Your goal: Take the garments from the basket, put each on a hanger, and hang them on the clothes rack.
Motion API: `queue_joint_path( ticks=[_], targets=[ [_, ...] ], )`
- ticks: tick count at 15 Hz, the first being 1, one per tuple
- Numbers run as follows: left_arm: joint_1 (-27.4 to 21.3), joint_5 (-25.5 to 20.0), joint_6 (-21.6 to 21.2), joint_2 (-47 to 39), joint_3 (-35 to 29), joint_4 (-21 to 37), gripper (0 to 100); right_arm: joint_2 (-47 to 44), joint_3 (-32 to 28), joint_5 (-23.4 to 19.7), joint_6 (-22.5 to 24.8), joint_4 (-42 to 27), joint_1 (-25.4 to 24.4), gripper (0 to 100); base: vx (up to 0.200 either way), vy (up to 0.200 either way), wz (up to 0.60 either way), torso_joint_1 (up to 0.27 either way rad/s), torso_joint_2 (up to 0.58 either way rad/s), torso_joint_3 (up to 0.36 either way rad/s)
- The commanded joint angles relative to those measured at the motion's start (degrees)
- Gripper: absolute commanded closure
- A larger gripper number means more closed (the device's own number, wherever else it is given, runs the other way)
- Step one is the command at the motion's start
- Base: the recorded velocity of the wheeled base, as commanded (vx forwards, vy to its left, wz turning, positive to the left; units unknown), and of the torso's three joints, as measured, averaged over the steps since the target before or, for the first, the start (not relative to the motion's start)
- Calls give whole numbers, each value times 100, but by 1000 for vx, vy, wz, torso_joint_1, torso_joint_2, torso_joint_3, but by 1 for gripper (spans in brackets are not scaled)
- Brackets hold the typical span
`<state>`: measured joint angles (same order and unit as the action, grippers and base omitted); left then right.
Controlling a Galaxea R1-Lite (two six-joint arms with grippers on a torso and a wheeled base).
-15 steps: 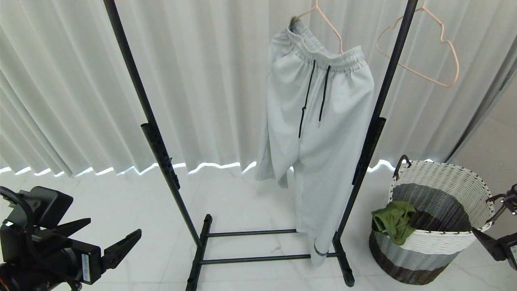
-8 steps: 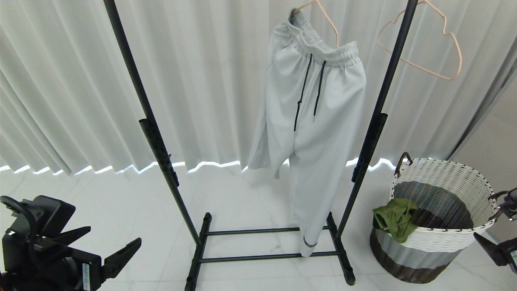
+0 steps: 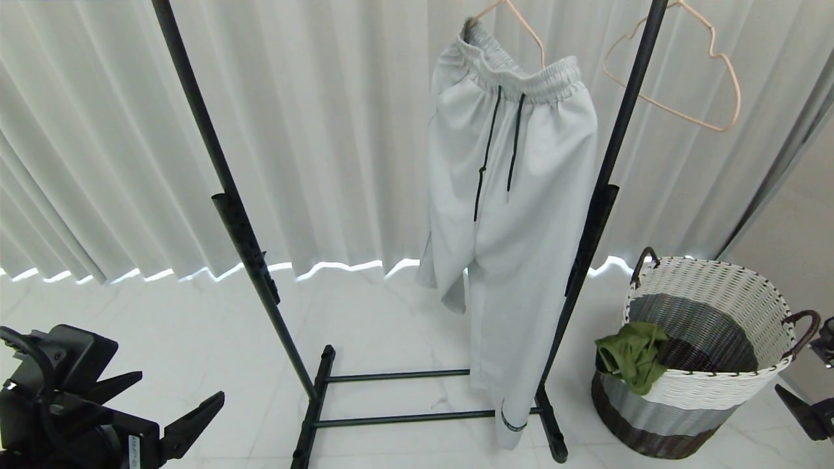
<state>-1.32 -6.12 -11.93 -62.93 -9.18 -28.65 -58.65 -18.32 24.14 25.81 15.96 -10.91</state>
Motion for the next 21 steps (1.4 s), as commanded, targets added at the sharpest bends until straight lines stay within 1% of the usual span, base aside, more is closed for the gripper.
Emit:
queue_joint_path(
  ticks=[1, 3, 8, 12, 13, 15, 17, 19, 21],
  targets=[
    [0, -3, 7, 9, 4, -9, 0, 20, 30, 3, 3, -5, 1, 0, 0, -200, 0, 7, 2, 2],
    [0, -3, 7, 9, 4, -9, 0, 20, 66, 3, -6, 4, -8, 0, 0, -200, 0, -5, -2, 2],
    [0, -3, -2, 9, 127, -9, 0, 3, 206, -67, -49, 21, -8, 0, 0, 0, 0, 0, 0, 0],
    [0, -21, -2, 0, 118, -9, 0, -6, 215, -559, -58, 21, -8, 0, 0, 0, 0, 0, 0, 0],
    [0, -30, -2, 0, 109, -9, 0, -15, 224, -621, -58, 21, -8, 0, 200, 0, 0, 2, 7, 7],
    [-62, -30, -11, -18, 109, -9, 0, -103, 312, -920, -58, 21, -8, 0, 200, 0, 0, 0, 0, 7],
    [-123, -38, -11, -18, 109, -9, 0, -235, 382, -1087, -67, 39, -16, 0, 200, 0, 0, 7, 7, 5],
    [-211, -30, -11, -27, 101, -9, 0, -446, 417, -1113, -146, 65, -34, 0, 200, 0, 0, 2, 5, 5],
    [-334, -30, -11, -44, 109, -9, 0, -701, 435, -1122, -454, 65, -122, 0, 200, 0, 0, 0, 5, 7]
  ],
)
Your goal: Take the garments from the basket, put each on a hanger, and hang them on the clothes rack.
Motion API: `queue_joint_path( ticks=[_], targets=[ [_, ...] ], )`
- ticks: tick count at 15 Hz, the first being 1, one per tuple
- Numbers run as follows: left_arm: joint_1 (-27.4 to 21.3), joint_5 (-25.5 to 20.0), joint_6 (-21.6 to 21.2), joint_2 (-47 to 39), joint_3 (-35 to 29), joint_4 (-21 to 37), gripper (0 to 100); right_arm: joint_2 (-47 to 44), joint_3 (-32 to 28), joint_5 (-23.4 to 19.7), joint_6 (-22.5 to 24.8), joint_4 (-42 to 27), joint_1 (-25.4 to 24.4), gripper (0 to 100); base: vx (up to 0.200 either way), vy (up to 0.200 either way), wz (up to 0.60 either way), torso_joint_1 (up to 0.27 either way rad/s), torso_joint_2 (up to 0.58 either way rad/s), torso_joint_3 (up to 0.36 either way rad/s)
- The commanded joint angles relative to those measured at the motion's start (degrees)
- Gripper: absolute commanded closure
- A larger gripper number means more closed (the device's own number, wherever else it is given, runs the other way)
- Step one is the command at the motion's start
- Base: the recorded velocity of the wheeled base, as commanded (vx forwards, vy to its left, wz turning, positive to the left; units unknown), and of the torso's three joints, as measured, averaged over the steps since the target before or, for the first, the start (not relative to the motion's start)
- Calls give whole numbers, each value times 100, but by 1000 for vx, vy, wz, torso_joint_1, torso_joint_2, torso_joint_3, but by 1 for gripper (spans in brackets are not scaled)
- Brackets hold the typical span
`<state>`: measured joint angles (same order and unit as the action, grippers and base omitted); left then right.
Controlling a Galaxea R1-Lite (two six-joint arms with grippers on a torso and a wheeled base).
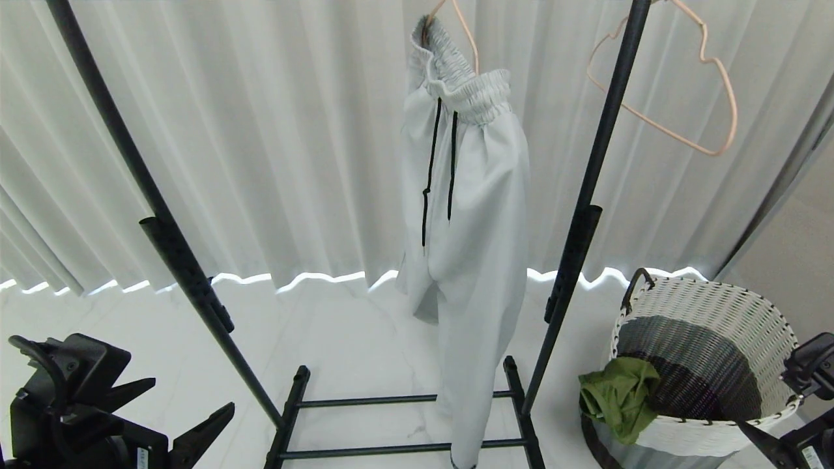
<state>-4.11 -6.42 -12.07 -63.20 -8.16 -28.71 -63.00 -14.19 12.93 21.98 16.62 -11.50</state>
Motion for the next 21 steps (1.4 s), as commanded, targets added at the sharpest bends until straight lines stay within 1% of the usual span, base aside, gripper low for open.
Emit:
queue_joint_path(
  ticks=[1, 2, 3, 5, 6, 8, 11, 12, 13, 15, 16, 17, 18, 21],
  targets=[
    [-90, 1, -6, -26, 7, -3, 0, -353, 48, -1, -185, 0, -134, 0, 200, 0, 0, -2, 7, 2],
    [-196, 1, 3, -26, 25, -3, 0, -582, 109, -1, -467, 8, -301, 0, 200, 0, 0, -2, -2, 2],
    [-284, 1, 3, -26, 42, -3, 0, -819, 180, -1, -660, 8, -450, 0, 0, 0, 0, 0, 0, 0],
    [-345, 1, 3, -35, 51, -3, 0, -1329, 232, -1, -748, 131, -617, 0, 0, 0, 0, 0, 0, 0],
    [-345, 1, 3, -52, 51, -3, 0, -1680, 285, -1, -765, 369, -661, 0, 0, 0, 0, 0, 0, 0],
    [-345, 1, -6, -79, 51, -3, 0, -2489, 452, -1, -765, 1204, -670, 0, 0, 0, 0, 0, 0, 0],
    [-345, 1, 3, -70, 60, -3, 0, -4159, 883, 34, -897, 3085, -863, 0, 0, 0, 0, 0, 0, 0],
    [-345, 10, 3, -61, 60, -3, 0, -4563, 953, 34, -924, 3471, -881, 0, 0, 0, 0, 0, 0, 0],
    [-345, 18, 3, -61, 60, -3, 0, -5003, 962, 60, -924, 3805, -881, 0, 0, 0, 0, 0, 0, 0],
    [-345, 18, -6, -52, 68, -3, 0, -5504, 821, 130, -976, 4034, -872, 0, 0, 0, 0, 0, 0, 0],
    [-345, 18, -6, -52, 68, -3, 0, -5512, 821, 130, -976, 4043, -872, 0, 0, 0, 0, 0, 0, 0],
    [-345, 27, -15, -26, 104, -3, 0, -5978, 742, 148, -1143, 4420, -872, 0, 0, 0, 0, 0, 0, 0],
    [-345, 27, -15, -17, 121, -3, 0, -6084, 742, 166, -1170, 4517, -863, 0, 0, 0, 0, 0, 0, 0],
    [-354, 27, -59, 79, 244, -3, 0, -6769, 751, 456, -1363, 5484, -854, 0, 0, 0, 0, 0, 0, 0]
  ],
)
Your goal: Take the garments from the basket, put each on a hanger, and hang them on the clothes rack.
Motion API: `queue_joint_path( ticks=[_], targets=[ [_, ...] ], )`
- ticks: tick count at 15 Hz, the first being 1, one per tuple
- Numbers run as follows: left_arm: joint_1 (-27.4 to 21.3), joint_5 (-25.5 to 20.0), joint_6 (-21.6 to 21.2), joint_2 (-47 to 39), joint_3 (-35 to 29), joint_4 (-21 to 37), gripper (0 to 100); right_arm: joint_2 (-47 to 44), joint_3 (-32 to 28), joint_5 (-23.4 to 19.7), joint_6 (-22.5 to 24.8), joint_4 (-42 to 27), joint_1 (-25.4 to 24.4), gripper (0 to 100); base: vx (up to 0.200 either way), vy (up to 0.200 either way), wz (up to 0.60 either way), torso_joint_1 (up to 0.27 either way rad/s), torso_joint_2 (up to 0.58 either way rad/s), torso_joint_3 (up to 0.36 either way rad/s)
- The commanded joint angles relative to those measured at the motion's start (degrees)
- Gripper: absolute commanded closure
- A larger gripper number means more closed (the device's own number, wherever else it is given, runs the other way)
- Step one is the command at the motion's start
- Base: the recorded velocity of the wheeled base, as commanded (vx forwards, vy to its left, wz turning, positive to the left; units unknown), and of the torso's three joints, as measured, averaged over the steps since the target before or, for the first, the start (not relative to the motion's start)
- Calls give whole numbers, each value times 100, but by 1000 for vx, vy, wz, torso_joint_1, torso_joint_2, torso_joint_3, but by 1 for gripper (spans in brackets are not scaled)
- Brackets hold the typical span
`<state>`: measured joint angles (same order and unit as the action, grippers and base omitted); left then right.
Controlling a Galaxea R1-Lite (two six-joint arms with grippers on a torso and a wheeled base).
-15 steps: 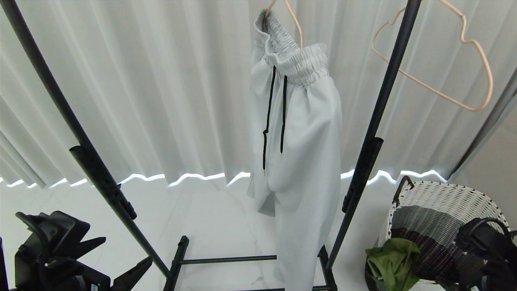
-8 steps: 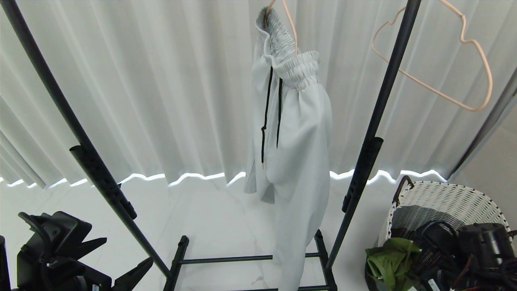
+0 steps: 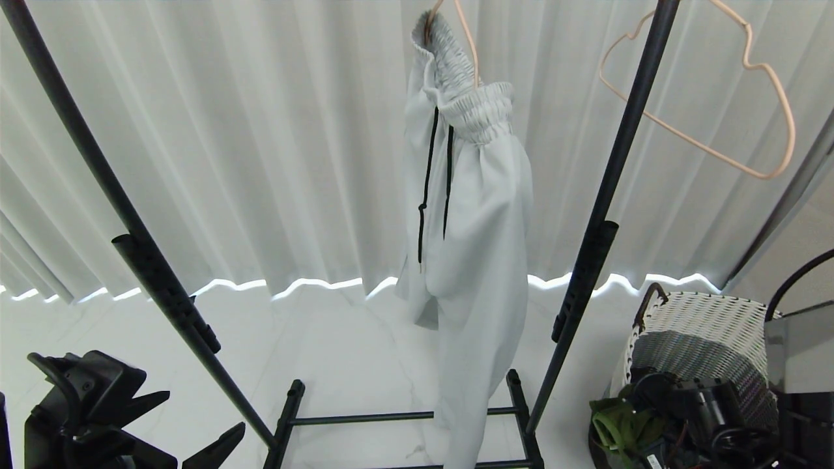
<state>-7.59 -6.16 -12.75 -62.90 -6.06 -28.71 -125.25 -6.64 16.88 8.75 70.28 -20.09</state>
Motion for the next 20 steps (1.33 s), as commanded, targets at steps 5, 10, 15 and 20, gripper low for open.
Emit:
queue_joint_path(
  ticks=[5, 10, 15, 20],
  targets=[
    [-75, 0, -96, 103, 96, -3, 0, -694, 14, 113, -40, 583, 23, 100, 0, 0, 0, 0, 0, 0],
    [-84, 0, -96, 129, 96, -3, 0, -290, 278, 105, -5, 794, 14, 100, 0, 0, 0, 0, 0, 0],
    [-84, 0, -105, 217, 105, -3, 0, 528, 594, -106, 39, 759, 14, 100, 0, 0, 0, 0, 0, 0],
    [-163, 0, -114, 454, 219, -3, 0, 1740, 541, -133, 188, 188, 14, 100, 0, 0, 0, 0, 0, 0]
  ],
)
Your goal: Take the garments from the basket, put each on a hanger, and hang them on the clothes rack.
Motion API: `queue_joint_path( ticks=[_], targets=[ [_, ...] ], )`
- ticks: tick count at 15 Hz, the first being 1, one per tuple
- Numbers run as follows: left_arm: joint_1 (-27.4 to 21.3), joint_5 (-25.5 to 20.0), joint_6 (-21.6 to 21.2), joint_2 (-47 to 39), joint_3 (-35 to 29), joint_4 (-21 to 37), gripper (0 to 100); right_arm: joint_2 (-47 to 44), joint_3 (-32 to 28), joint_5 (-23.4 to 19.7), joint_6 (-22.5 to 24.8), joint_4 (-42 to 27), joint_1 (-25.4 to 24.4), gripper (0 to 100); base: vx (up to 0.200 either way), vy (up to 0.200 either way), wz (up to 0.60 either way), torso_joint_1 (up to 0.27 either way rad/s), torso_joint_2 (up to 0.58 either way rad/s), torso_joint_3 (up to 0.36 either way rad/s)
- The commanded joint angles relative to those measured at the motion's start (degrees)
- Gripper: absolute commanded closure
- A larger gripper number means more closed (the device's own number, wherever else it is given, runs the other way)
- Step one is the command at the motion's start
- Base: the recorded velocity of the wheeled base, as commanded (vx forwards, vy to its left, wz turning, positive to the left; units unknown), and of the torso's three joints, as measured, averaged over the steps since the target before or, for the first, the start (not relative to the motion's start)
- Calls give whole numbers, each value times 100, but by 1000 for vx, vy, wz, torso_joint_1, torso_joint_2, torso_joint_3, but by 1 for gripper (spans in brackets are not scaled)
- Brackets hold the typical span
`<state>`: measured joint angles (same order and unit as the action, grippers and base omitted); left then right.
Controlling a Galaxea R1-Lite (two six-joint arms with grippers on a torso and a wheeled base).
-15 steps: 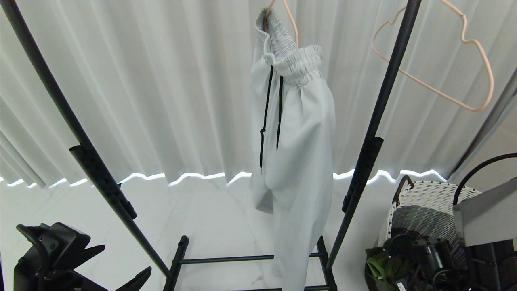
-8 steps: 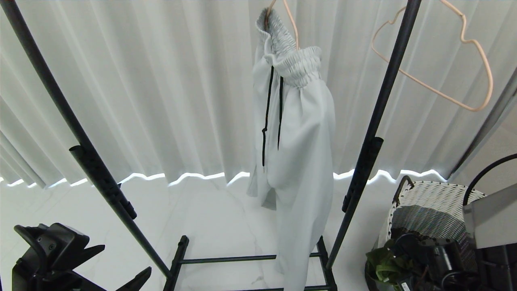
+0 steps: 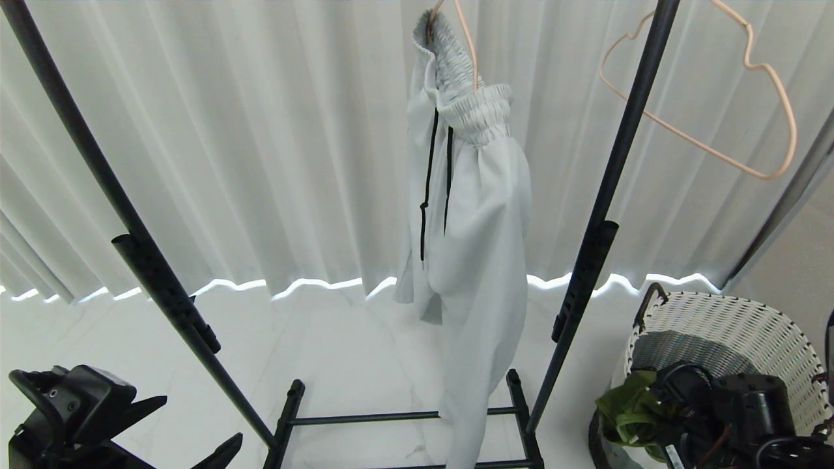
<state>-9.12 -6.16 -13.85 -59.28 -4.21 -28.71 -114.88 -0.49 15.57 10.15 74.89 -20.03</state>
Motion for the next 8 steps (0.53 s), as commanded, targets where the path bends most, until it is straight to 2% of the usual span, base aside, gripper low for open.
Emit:
queue_joint_path(
  ticks=[1, 4, 5, 8],
  targets=[
    [-11, 0, -13, 171, 95, -3, 0, 1196, -347, -1, 48, -976, 8, 100, 0, 0, 0, 0, 0, 0],
    [-2, 0, -171, 400, 289, -3, 0, 2532, -1832, -54, -57, -4026, -1, 100, 0, 0, 0, 0, 0, 0],
    [-2, -8, -188, 409, 289, -3, 0, 2928, -2570, -54, -189, -5309, -19, 100, 0, 0, 0, 0, 0, 0],
    [-2, -8, -188, 374, 192, -3, 0, 3499, -4091, -54, -462, -7374, -63, 100, 0, 0, 0, 0, 0, 0]
  ],
)
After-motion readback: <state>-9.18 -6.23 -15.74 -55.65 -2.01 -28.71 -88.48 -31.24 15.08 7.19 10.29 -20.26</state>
